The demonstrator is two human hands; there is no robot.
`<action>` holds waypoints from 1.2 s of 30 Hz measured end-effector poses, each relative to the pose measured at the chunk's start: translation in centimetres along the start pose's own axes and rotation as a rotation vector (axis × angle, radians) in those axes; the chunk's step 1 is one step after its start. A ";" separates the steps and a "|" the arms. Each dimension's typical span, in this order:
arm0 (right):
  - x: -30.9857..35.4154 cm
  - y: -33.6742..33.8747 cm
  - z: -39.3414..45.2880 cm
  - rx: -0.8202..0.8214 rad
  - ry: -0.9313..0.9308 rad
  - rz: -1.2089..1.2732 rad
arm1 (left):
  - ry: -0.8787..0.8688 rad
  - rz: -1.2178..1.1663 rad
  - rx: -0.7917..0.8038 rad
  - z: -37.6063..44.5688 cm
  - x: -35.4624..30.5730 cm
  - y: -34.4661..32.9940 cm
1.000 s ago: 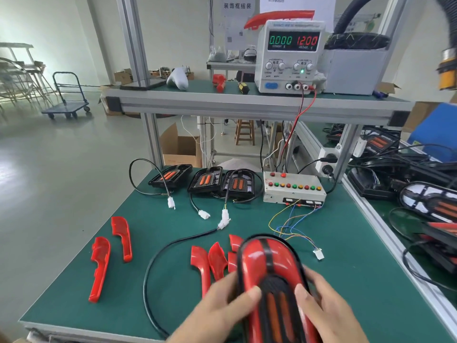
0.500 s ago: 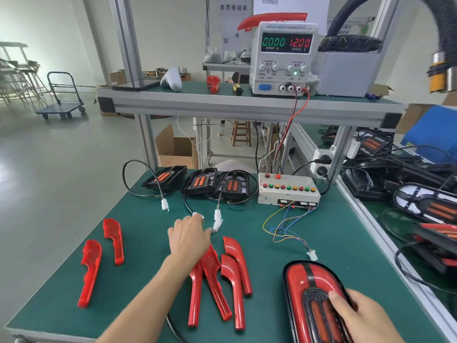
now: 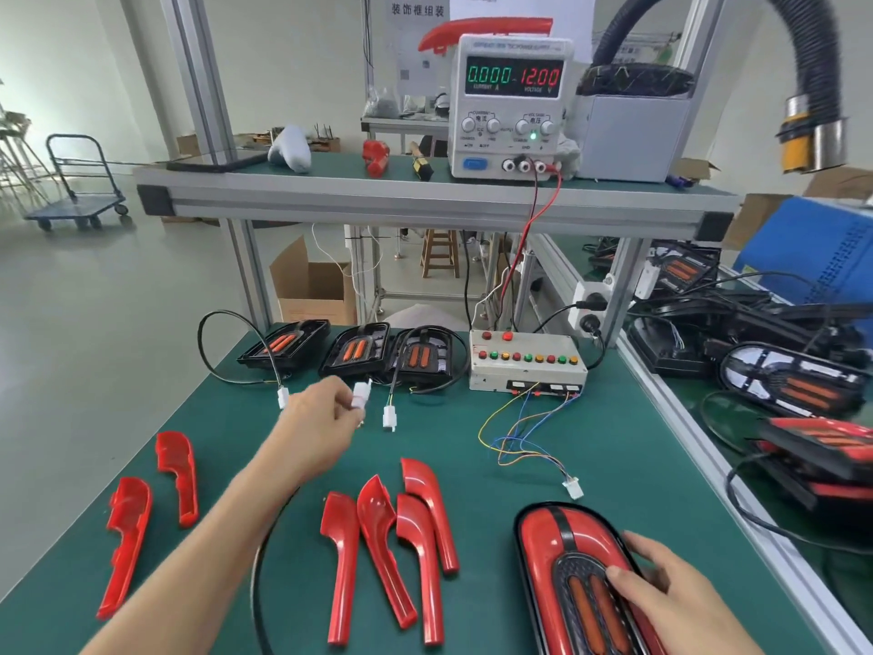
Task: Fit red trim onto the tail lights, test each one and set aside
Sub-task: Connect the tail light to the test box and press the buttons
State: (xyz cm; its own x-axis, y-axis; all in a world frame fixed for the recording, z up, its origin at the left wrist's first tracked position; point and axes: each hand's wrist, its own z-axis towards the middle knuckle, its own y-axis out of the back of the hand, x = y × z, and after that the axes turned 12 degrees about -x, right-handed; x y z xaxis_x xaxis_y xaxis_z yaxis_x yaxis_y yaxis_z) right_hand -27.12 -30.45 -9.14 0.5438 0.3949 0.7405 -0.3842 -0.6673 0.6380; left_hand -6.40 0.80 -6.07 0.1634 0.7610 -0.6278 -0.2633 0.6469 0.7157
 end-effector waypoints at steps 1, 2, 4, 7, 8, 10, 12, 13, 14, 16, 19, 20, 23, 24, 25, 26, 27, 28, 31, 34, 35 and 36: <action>0.0 -0.1 0.0 -0.002 -0.013 0.034 | 0.008 -0.139 0.046 -0.8 -0.9 1.1; 0.1 -0.2 -0.1 -0.016 -0.015 0.059 | 0.022 -0.301 0.138 -2.0 -2.1 1.8; 0.5 -0.6 -0.3 -0.097 0.024 0.052 | 0.027 -0.572 0.314 -4.8 -4.8 1.9; 2.0 -0.7 -1.7 -0.263 0.201 0.070 | 0.044 -0.764 0.399 -8.7 -8.5 -0.6; 2.5 -0.7 -2.1 -0.273 0.256 0.115 | 0.047 -0.792 0.416 -9.8 -9.6 -1.8; 3.7 -0.8 -2.8 -0.196 0.309 0.236 | 0.009 -0.777 0.414 -11.7 -11.4 -4.2; 4.5 -1.0 -3.1 -0.144 0.330 0.343 | -0.056 -0.706 0.369 -13.2 -12.8 -5.9; 4.7 -1.1 -3.0 -0.164 0.345 0.367 | -0.096 -0.665 0.346 -13.6 -13.3 -6.4; 4.8 -1.2 -2.8 -0.194 0.356 0.375 | -0.129 -0.636 0.340 -13.9 -13.6 -6.7; 4.4 -1.3 -2.2 -0.243 0.349 0.379 | -0.185 -0.586 0.381 -14.0 -13.8 -6.9; 3.6 -1.1 -1.4 -0.288 0.288 0.442 | -0.189 -0.537 0.475 -12.0 -13.7 -7.3; 3.3 -1.0 -1.1 -0.284 0.222 0.517 | -0.160 -0.529 0.461 -10.9 -13.6 -7.7; 2.1 -0.8 -0.3 -0.259 0.068 0.641 | -0.188 -0.352 0.316 -7.6 -13.7 -10.0; 1.8 -0.9 -0.2 -0.251 0.045 0.659 | -0.260 -0.252 0.293 -6.9 -13.9 -11.1; 1.6 -0.9 -0.1 -0.237 0.033 0.678 | -0.364 -0.141 0.286 -6.4 -14.1 -12.2; 1.6 -1.0 -0.1 -0.224 0.022 0.699 | -0.501 -0.007 0.288 -6.2 -14.4 -13.3; 1.5 -1.1 -0.1 -0.210 0.017 0.713 | -0.654 0.145 0.296 -6.0 -14.6 -14.4; 1.4 -1.2 -0.1 -0.194 0.013 0.729 | -0.787 0.289 0.307 -6.0 -14.8 -15.2; 1.4 -1.5 0.0 -0.123 -0.004 0.763 | -0.942 0.523 0.363 -5.4 -15.3 -16.4; 1.4 -1.8 0.1 -0.056 -0.011 0.788 | -0.940 0.556 0.434 -4.9 -15.6 -17.0; 1.4 -1.9 0.2 -0.046 -0.008 0.790 | -0.927 0.535 0.449 -4.8 -15.6 -17.1; 1.4 -2.0 0.4 -0.040 -0.003 0.792 | -0.907 0.492 0.461 -4.6 -15.6 -17.0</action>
State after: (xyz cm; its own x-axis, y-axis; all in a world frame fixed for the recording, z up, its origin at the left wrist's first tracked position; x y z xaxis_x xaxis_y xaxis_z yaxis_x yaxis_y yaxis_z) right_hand -25.30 -28.81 -9.42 0.0996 -0.1898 0.9768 -0.6843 -0.7257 -0.0713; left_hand -8.83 -22.31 -9.90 0.8182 0.5703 0.0731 -0.1441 0.0802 0.9863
